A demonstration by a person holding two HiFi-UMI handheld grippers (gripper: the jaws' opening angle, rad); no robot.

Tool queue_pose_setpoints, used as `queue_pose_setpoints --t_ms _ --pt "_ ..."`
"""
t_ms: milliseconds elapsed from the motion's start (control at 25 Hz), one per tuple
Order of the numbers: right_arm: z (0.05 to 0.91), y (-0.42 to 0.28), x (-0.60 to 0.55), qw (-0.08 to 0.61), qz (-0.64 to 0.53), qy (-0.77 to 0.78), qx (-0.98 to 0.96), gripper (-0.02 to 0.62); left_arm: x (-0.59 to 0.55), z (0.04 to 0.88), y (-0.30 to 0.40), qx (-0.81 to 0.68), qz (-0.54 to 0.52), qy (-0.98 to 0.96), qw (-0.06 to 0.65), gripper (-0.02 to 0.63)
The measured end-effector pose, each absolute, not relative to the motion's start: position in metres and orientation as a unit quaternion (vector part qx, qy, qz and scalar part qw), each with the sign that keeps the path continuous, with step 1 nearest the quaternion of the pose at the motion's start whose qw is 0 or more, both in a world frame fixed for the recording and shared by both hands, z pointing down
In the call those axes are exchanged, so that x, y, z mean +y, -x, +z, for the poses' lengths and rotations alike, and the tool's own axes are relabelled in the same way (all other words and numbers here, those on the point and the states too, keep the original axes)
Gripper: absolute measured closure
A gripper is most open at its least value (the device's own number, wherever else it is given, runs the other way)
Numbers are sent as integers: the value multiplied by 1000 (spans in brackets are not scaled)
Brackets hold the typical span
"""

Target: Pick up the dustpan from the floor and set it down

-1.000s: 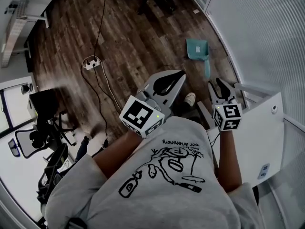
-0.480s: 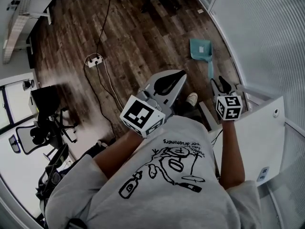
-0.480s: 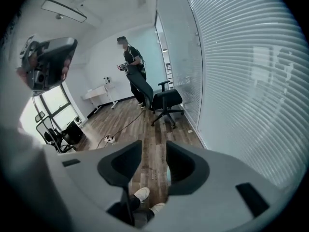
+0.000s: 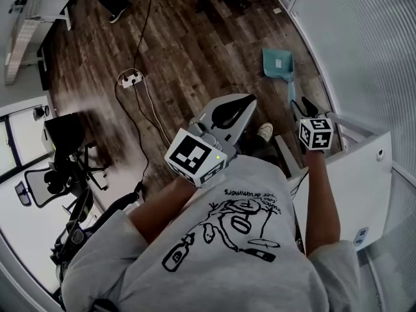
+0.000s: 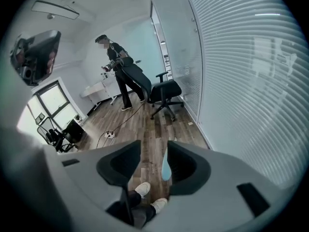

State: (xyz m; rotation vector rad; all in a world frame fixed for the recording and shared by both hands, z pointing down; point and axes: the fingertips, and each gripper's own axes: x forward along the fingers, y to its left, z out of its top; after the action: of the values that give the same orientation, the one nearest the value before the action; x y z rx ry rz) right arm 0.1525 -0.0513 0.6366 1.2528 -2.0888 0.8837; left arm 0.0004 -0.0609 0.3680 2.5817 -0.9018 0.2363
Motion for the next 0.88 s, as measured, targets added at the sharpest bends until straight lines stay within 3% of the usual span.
queue_pose_setpoints --t_ms 880 --pt "727 -165 -64 288 418 -437 -743 400 -70 397 6 -326 106 -913 223 604"
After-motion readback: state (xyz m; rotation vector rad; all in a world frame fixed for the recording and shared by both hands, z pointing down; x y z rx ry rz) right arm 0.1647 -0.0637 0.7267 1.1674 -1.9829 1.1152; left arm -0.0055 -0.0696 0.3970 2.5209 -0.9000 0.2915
